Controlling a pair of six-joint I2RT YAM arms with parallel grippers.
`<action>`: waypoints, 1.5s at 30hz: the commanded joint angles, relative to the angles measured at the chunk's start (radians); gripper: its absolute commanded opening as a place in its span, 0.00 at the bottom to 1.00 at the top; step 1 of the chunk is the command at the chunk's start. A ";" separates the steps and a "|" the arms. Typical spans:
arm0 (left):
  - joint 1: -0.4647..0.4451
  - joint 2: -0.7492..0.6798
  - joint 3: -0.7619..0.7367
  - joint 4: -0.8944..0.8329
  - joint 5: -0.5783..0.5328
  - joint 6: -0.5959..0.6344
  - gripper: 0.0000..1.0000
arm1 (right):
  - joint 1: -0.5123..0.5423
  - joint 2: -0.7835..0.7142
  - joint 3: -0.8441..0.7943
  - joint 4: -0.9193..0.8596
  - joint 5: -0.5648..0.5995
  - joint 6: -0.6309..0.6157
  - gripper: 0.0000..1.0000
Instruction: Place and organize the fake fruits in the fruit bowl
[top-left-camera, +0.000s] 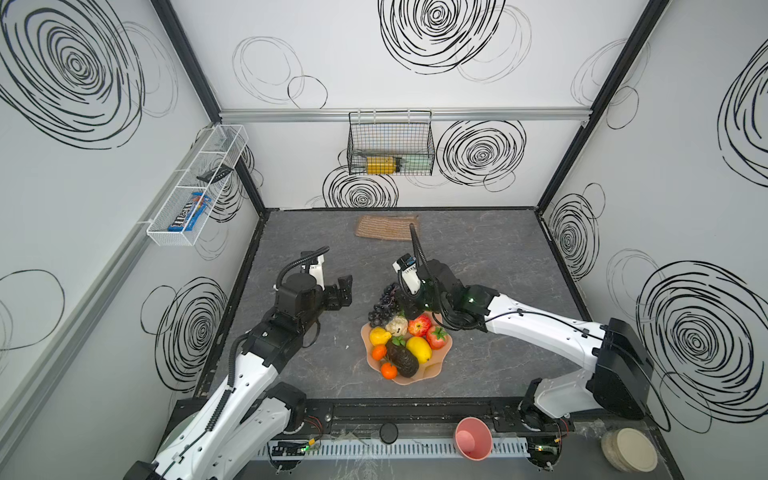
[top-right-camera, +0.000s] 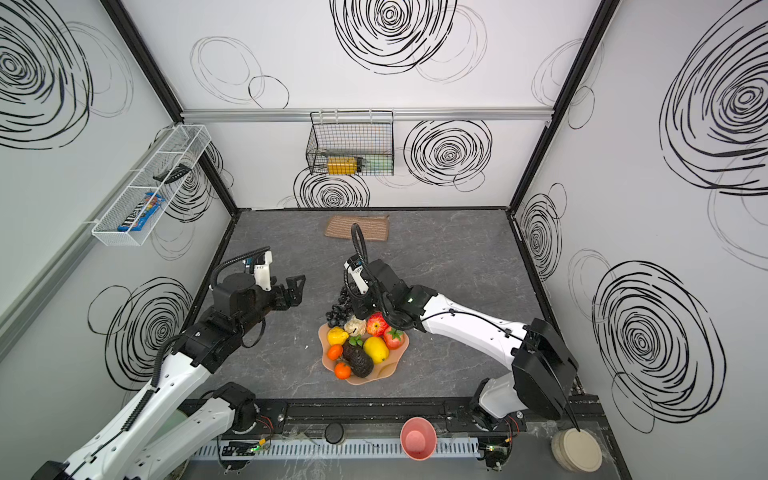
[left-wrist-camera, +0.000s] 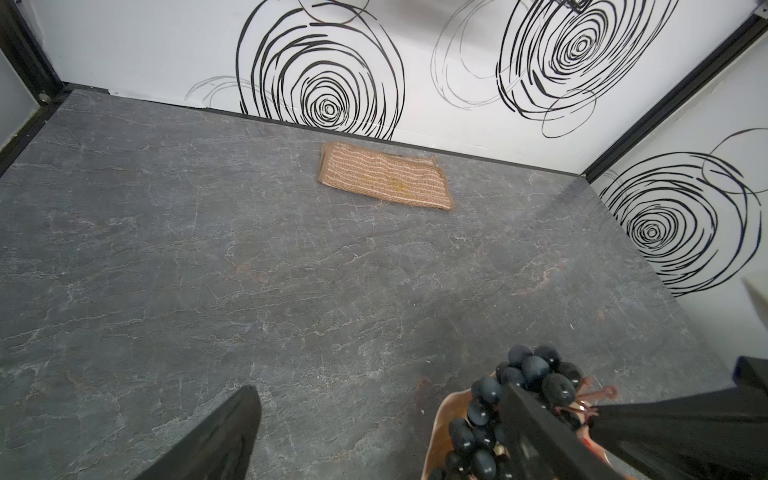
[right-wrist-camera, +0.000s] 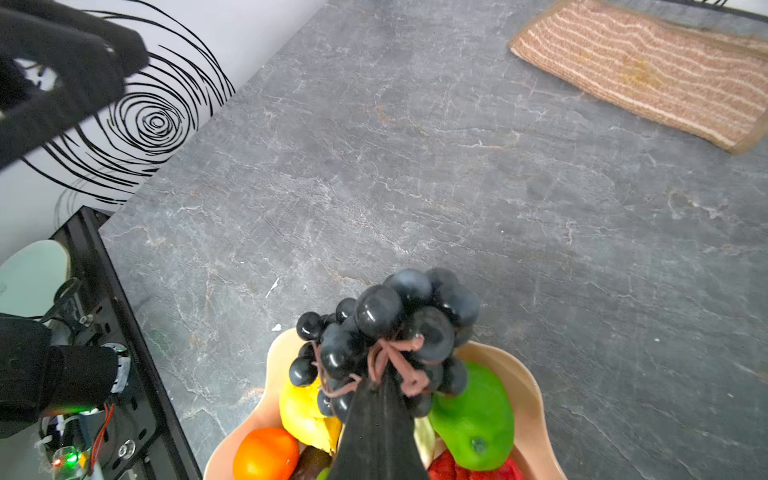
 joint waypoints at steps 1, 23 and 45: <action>0.012 -0.004 0.013 0.028 0.002 -0.003 0.94 | 0.002 0.012 0.015 0.020 -0.014 0.003 0.00; 0.017 -0.002 0.011 0.032 0.013 -0.006 0.94 | 0.003 0.028 -0.003 -0.103 0.058 0.064 0.02; 0.018 -0.001 0.008 0.042 0.024 -0.011 0.94 | 0.053 -0.090 -0.097 -0.037 0.053 0.136 0.01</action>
